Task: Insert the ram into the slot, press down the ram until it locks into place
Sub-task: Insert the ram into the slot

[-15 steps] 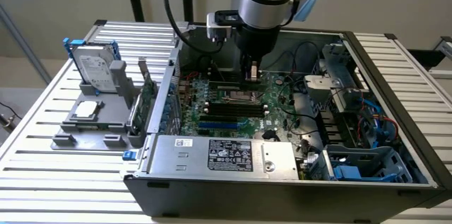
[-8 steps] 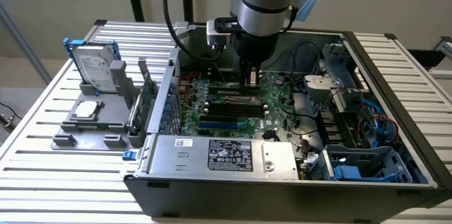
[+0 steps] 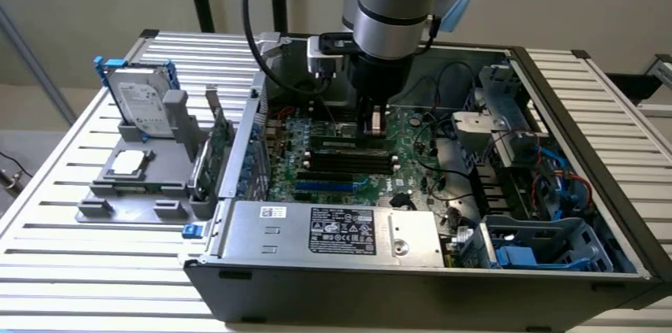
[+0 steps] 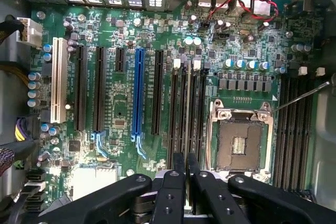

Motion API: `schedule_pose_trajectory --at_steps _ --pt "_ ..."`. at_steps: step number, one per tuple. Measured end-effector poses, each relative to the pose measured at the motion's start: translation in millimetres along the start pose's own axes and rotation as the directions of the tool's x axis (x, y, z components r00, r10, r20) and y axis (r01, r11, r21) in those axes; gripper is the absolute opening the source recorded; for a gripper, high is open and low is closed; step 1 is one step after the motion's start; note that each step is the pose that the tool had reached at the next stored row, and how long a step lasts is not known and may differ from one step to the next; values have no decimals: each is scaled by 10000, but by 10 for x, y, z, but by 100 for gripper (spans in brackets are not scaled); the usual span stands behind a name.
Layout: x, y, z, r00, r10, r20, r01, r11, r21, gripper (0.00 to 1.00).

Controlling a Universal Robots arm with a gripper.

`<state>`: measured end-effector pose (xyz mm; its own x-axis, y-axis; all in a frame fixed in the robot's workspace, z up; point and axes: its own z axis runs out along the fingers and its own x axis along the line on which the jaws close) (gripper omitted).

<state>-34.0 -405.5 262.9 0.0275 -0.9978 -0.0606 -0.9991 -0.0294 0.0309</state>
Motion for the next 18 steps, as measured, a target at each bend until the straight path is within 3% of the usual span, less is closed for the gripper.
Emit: schedule_pose_trajectory --at_steps 7,10,13,18 --pt "8 -3 125 10000 0 -51 0 10000 36 13" --pt "10 -4 165 9999 1 -101 0 10000 68 13" --pt "11 -5 170 9999 1 -169 1 10000 73 13" --pt "8 -5 183 9998 2 -182 0 9999 118 13"
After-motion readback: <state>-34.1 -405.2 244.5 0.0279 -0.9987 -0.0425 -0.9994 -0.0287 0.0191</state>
